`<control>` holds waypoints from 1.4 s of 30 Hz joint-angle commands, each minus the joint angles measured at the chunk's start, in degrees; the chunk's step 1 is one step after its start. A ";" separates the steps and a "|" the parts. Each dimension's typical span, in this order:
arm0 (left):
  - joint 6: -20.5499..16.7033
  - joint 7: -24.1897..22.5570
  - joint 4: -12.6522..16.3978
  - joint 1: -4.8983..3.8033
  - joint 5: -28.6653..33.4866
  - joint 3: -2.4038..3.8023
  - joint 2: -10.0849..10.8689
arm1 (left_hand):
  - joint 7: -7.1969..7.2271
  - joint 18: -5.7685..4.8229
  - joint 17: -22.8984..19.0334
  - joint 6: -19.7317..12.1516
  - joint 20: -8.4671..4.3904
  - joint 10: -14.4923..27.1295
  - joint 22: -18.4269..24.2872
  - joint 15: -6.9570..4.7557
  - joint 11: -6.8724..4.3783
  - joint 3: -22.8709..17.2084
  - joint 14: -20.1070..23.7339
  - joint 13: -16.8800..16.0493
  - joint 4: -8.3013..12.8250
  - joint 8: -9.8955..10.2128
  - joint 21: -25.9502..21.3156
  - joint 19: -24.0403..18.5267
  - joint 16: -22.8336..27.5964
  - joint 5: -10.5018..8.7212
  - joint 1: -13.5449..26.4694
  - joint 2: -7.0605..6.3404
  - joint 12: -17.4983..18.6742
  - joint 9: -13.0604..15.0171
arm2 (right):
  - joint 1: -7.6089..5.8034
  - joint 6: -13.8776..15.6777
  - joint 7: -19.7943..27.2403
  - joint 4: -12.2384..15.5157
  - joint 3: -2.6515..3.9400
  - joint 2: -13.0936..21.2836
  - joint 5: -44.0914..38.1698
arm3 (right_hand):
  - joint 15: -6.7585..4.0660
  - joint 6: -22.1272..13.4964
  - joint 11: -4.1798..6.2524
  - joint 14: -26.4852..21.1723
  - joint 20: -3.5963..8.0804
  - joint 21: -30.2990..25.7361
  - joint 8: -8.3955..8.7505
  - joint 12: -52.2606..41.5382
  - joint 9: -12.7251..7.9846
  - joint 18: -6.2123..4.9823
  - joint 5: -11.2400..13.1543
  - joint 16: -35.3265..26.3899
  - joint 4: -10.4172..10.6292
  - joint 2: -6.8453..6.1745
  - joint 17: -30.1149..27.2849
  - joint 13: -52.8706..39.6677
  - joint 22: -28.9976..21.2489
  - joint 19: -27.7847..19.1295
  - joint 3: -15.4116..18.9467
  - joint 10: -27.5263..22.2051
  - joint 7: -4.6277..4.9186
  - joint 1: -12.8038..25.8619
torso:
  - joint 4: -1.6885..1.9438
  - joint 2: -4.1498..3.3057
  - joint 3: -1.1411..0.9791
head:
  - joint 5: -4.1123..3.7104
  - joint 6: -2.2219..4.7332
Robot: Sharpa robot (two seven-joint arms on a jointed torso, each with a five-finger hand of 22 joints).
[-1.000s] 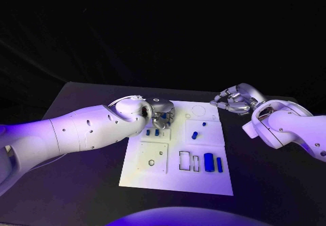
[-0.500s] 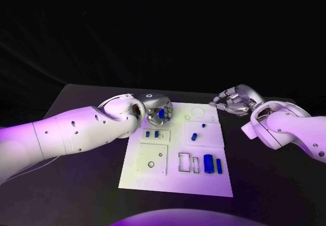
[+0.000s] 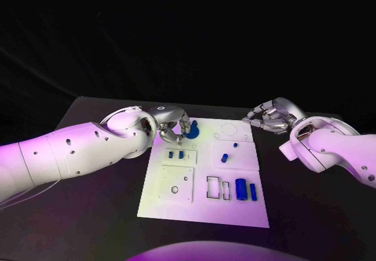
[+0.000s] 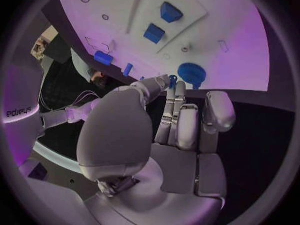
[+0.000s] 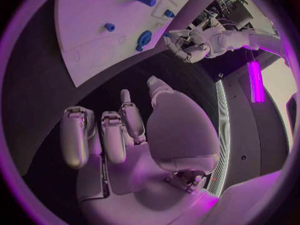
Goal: Assemble the parts on the task board
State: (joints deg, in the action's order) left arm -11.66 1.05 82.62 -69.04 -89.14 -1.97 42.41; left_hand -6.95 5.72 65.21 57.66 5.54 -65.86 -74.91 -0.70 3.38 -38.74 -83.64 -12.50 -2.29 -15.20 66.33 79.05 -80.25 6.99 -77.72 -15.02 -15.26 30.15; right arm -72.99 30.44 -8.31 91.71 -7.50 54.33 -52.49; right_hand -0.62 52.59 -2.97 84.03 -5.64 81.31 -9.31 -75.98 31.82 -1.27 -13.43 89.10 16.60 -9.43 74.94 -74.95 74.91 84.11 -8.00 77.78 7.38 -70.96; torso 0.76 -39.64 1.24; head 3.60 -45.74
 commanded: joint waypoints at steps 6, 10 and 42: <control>5.51 0.25 -1.11 0.25 0.68 -0.40 0.33 | -0.10 -1.04 -0.65 -0.04 0.14 -0.52 -8.87 0.31 0.22 0.02 0.02 0.08 0.03 0.41 -0.60 -0.39 0.51 -0.79 0.82 -0.25 0.64 -0.08 | 0.04 -0.50 0.05 -0.01 0.00 -0.10 -0.42 | -0.41 0.04 0.13 5.35 0.43 -0.32 -0.29 0.09 0.09 -0.81 -0.17 -0.23 0.01 0.12 12.78 -0.18 11.98 1.46 0.16 0.02 -0.06 -0.56 | -0.14 -0.11 0.06 | 0.20 -0.06; 6.09 0.32 -1.47 0.45 0.63 -0.51 0.26 | -0.11 -1.02 -0.86 -0.11 0.20 -0.57 -8.83 0.38 0.26 0.37 0.15 0.11 -0.23 0.59 -0.68 -0.53 0.60 -0.55 1.40 -0.51 1.01 -0.07 | 0.05 -0.49 0.05 -0.02 0.00 -0.12 -0.42 | -0.41 0.04 0.13 5.35 0.43 -0.32 -0.29 0.09 0.09 -0.81 -0.17 -0.23 0.01 0.12 12.78 -0.18 11.98 1.46 0.16 0.02 -0.06 -0.56 | -0.16 -0.09 -0.01 | 0.28 -0.11; 6.07 0.89 -2.34 0.78 0.53 -0.62 -0.18 | -0.04 -1.14 -0.46 0.62 0.18 -1.71 -9.06 0.23 0.04 0.32 -0.04 -0.18 -0.10 0.44 0.28 -0.17 0.33 -0.31 0.95 0.19 1.11 0.17 | 0.06 -0.41 0.03 0.12 0.00 -0.06 -0.73 | -0.41 0.04 0.13 5.35 0.43 -0.32 -0.29 0.09 0.09 -0.81 -0.17 -0.23 0.01 0.12 12.78 -0.18 11.98 1.46 0.16 0.02 -0.06 -0.56 | -0.18 -0.08 -0.06 | 0.31 -0.36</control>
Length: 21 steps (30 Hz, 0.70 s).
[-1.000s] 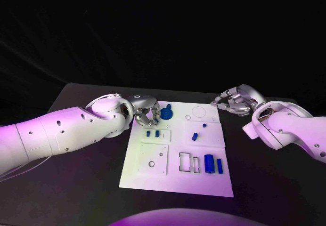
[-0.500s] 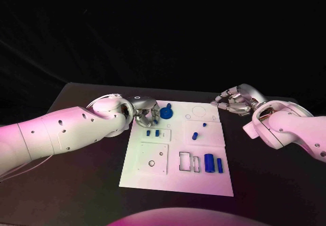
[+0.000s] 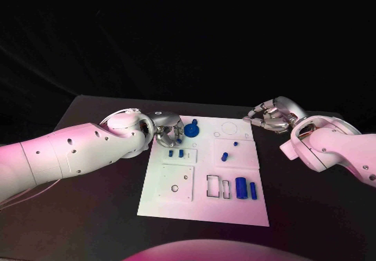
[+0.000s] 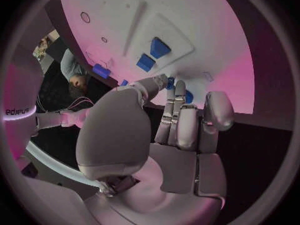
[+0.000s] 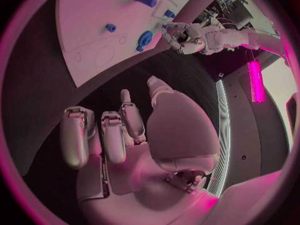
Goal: Assemble the parts on the task board
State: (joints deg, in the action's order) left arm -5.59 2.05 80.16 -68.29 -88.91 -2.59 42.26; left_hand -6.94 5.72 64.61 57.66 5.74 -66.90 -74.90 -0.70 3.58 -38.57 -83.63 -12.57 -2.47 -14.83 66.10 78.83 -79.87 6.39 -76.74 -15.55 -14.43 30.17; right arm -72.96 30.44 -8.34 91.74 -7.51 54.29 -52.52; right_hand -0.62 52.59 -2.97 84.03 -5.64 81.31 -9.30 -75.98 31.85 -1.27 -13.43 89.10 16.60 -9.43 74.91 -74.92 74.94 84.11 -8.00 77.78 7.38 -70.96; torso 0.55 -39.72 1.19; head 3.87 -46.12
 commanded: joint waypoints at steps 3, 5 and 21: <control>-1.58 -0.85 0.18 0.03 0.83 -0.01 -0.02 | 0.06 -1.32 0.58 1.06 -0.10 -1.09 -9.31 0.10 -0.30 0.14 -0.29 -0.22 0.14 -0.06 1.53 0.55 -0.29 0.60 -0.20 0.92 0.37 0.28 | 0.03 -0.36 0.07 0.09 0.00 -0.03 -0.71 | -0.41 0.04 0.13 5.35 0.43 -0.32 -0.29 0.09 0.06 -0.81 -0.17 -0.23 0.01 0.12 12.80 -0.21 11.95 1.46 0.16 0.02 -0.07 -0.56 | 0.04 0.01 0.01 | 0.05 0.01; -2.72 -1.37 0.25 0.03 1.30 0.00 -0.02 | 0.09 -1.36 0.69 1.15 -0.12 -1.17 -9.38 0.07 -0.33 0.14 -0.36 -0.23 0.14 -0.07 1.82 0.69 -0.35 0.67 -0.22 0.97 0.43 0.31 | 0.03 -0.33 0.08 0.09 0.00 -0.03 -0.71 | -0.44 0.05 0.16 5.35 0.46 -0.33 -0.33 0.06 0.17 -0.81 -0.18 -0.25 0.02 0.20 12.79 -0.23 11.96 1.48 0.21 0.09 -0.09 -0.52 | 0.05 0.00 0.02 | 0.10 0.07; -4.99 -2.42 0.76 0.08 2.91 0.01 0.52 | 0.12 -1.49 0.90 1.24 -0.19 -1.30 -9.55 -0.02 -0.38 0.02 -0.58 -0.23 0.21 0.00 2.56 1.07 -0.47 0.92 -0.40 1.13 0.74 0.35 | 0.03 -0.35 0.06 0.13 0.00 0.10 -0.72 | -0.45 0.05 0.17 5.35 0.47 -0.39 -0.33 0.04 0.19 -0.82 -0.17 -0.24 0.02 0.21 12.80 -0.24 11.94 1.46 0.24 0.11 -0.10 -0.50 | 0.01 0.01 0.00 | 0.10 0.16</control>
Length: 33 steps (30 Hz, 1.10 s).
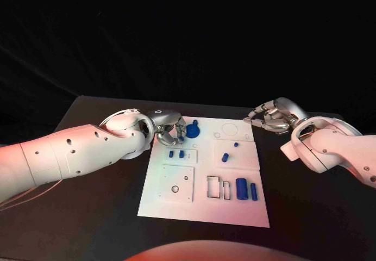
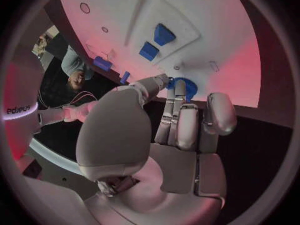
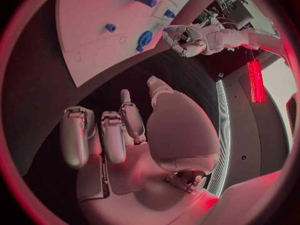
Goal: Assemble the parts on the task board
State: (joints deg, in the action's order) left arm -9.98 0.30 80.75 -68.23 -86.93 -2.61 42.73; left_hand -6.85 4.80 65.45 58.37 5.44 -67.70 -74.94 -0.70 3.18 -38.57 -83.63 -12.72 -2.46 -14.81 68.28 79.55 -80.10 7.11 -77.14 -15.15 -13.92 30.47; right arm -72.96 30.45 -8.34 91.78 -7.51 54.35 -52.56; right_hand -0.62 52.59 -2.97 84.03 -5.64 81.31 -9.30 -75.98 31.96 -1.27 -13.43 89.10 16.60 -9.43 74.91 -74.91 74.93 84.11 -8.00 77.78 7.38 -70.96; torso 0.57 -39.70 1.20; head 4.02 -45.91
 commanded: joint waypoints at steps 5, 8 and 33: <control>0.72 -0.06 0.04 0.02 0.45 0.03 0.22 | 0.03 -0.54 -0.17 0.56 0.09 -0.55 -9.47 -0.03 0.01 0.02 -0.56 -0.08 0.21 -0.02 0.24 0.28 -0.16 0.21 -0.02 0.76 0.30 0.06 | 0.03 -0.39 0.03 0.10 0.00 0.08 -0.70 | -0.45 0.05 0.17 5.35 0.47 -0.39 -0.33 0.04 0.08 -0.82 -0.17 -0.24 0.03 0.21 12.80 -0.25 11.96 1.46 0.24 0.11 -0.10 -0.50 | 0.03 -0.01 -0.02 | -0.07 -0.07; 1.50 0.26 -0.08 0.02 -0.05 0.03 0.28 | 0.02 -0.51 -0.23 0.57 0.09 -0.57 -9.44 -0.03 0.01 0.04 -0.55 -0.08 0.20 -0.01 0.10 0.22 -0.13 0.18 0.00 0.74 0.32 0.06 | 0.03 -0.41 0.01 0.11 0.00 0.10 -0.70 | -0.45 0.05 0.17 5.35 0.47 -0.39 -0.33 0.04 0.08 -0.82 -0.17 -0.24 0.03 0.21 12.80 -0.25 11.96 1.46 0.24 0.11 -0.10 -0.50 | 0.04 -0.03 0.01 | -0.05 -0.15; 5.52 1.79 -0.48 0.02 -1.16 0.01 -0.12 | 0.03 -0.43 -0.90 0.57 0.07 -0.73 -9.29 0.00 0.03 0.23 -0.37 -0.10 0.13 0.17 -0.38 -0.06 0.20 -0.52 0.12 0.67 0.76 0.08 | 0.03 -0.42 -0.05 0.18 0.00 0.14 -0.77 | -0.45 0.05 0.17 5.35 0.47 -0.39 -0.33 0.04 0.08 -0.82 -0.17 -0.24 0.03 0.21 12.80 -0.25 11.96 1.46 0.24 0.11 -0.10 -0.50 | -0.02 -0.03 -0.01 | -0.02 -0.41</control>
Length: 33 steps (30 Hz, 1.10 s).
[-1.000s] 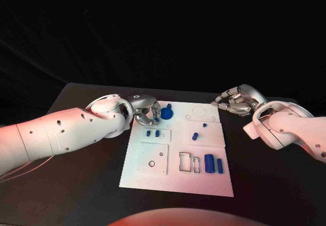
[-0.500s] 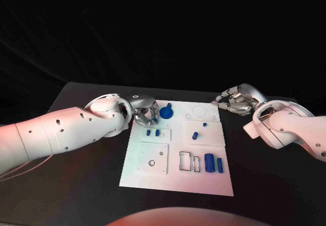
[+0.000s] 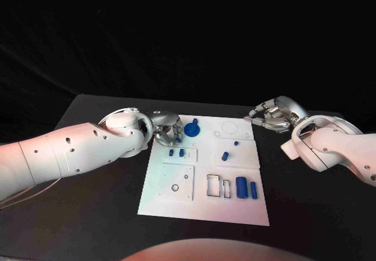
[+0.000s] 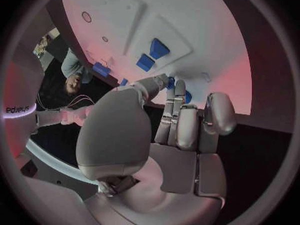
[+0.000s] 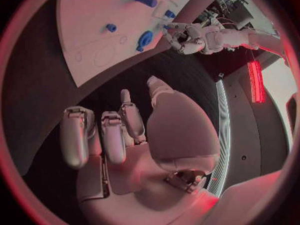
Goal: Assemble the parts on the task board
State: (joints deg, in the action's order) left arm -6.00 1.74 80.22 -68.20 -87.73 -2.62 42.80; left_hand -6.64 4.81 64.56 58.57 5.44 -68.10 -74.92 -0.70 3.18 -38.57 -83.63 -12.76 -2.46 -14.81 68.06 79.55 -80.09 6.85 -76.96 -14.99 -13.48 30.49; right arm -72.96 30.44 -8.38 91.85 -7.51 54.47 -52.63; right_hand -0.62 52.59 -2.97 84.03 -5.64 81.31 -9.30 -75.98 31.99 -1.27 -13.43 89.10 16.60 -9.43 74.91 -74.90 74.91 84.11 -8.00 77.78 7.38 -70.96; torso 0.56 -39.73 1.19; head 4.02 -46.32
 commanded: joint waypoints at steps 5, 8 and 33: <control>1.95 0.48 -0.08 0.00 -0.32 0.02 -0.40 | -0.18 -0.43 -0.08 0.37 0.07 -0.35 -9.29 0.00 0.04 0.24 -0.34 -0.06 0.13 0.18 -0.23 -0.09 0.23 -0.32 -0.06 0.52 0.34 0.05 | 0.03 -0.42 -0.01 0.15 0.00 0.06 -0.70 | -0.45 0.05 0.17 5.35 0.47 -0.39 -0.33 0.04 0.05 -0.82 -0.17 -0.24 0.03 0.21 12.81 -0.25 11.98 1.45 0.24 0.11 -0.10 -0.50 | -0.03 0.01 -0.02 | -0.05 -0.01; 2.06 0.48 -0.24 0.00 -0.31 0.00 -0.61 | -0.18 -0.43 -0.08 0.37 0.07 -0.35 -9.29 0.00 0.04 0.24 -0.34 -0.06 0.13 0.18 -0.23 -0.09 0.23 -0.32 -0.06 0.52 0.34 0.05 | 0.03 -0.41 -0.01 0.17 0.00 0.08 -0.70 | -0.47 0.04 0.18 5.35 0.49 -0.41 -0.34 0.05 0.12 -0.82 -0.16 -0.25 0.02 0.20 12.81 -0.23 11.98 1.47 0.30 0.13 -0.11 -0.50 | -0.02 -0.02 -0.02 | -0.02 0.00; 4.20 2.00 -1.27 0.05 -0.43 -0.17 -1.81 | -0.28 -0.40 -0.45 0.09 0.10 -0.42 -9.23 0.08 0.14 0.42 -0.16 -0.13 -0.03 0.54 -0.45 -0.29 0.42 -1.20 0.08 0.60 0.86 0.01 | 0.03 -0.45 -0.02 0.30 0.00 0.09 -0.70 | -0.47 0.06 0.19 5.34 0.50 -0.43 -0.36 0.11 0.16 -0.82 -0.16 -0.26 0.03 0.22 12.78 -0.15 11.98 1.47 0.34 0.09 -0.12 -0.47 | -0.01 0.04 0.01 | -0.12 -0.17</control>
State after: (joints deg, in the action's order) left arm -3.80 3.06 78.93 -68.22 -87.89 -2.71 41.06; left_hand -6.64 4.82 64.19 58.56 5.44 -68.09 -74.91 -0.70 3.19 -38.57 -83.63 -12.80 -2.46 -14.53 67.83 79.54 -79.87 5.85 -76.90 -14.93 -12.98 30.48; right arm -72.96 30.44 -8.39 92.07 -7.51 54.55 -52.68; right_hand -0.62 52.59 -2.97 84.03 -5.43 81.09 -9.30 -75.98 32.10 -1.27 -13.43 89.10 16.60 -9.43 74.90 -74.94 74.94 83.90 -8.00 77.78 7.38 -70.96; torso 0.58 -39.74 1.20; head 3.89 -46.46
